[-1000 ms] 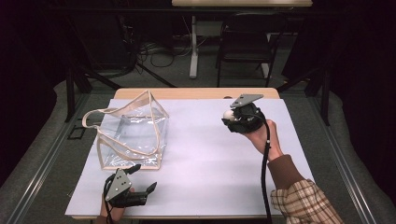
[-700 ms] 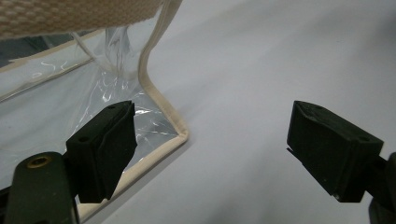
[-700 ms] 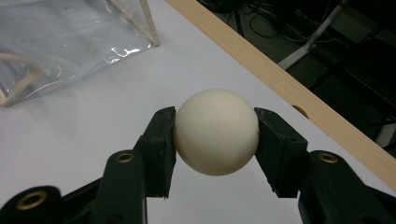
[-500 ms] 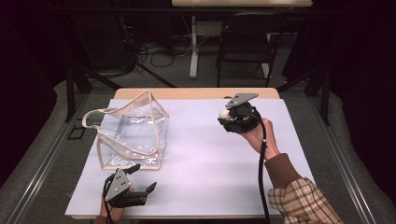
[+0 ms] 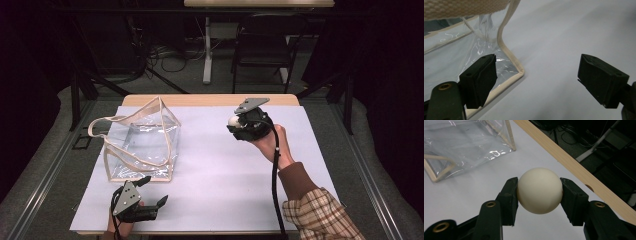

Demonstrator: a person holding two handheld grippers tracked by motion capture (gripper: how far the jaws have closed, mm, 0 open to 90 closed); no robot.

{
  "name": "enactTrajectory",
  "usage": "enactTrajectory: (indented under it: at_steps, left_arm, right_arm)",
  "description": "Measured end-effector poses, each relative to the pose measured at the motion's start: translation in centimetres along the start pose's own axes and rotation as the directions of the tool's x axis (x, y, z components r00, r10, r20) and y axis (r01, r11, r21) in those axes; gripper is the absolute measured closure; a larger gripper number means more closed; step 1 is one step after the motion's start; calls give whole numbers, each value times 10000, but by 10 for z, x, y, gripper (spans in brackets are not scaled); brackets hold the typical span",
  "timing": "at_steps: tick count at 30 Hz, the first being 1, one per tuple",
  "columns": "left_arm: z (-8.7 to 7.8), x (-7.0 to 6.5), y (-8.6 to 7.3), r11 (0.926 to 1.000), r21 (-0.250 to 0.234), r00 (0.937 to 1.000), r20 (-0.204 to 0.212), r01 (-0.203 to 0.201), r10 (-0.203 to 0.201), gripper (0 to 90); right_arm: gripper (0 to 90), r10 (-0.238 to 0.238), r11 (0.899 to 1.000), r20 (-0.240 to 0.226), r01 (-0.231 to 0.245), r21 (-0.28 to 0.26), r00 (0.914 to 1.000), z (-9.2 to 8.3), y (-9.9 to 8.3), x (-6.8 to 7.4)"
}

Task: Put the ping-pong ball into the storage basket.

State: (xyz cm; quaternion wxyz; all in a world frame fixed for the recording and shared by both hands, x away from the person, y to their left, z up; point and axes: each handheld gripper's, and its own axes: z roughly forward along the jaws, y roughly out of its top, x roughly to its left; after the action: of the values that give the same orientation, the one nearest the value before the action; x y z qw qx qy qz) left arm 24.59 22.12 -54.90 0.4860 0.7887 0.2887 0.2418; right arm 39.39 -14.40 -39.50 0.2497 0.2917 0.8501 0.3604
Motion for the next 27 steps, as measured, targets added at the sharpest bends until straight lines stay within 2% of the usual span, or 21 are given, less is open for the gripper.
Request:
enactTrajectory:
  at_steps: [11,27]
  left_arm:
    - [-1,0,0,10000,-35,10000,-27,3,-3,159]
    - [0,1,0,10000,-32,10000,-32,27,-27,159]
  right_arm:
    - [509,-193,9998,-182,194,44,9996,6,8,10]
    - [510,-399,9992,-312,397,-66,9987,5,18,17]
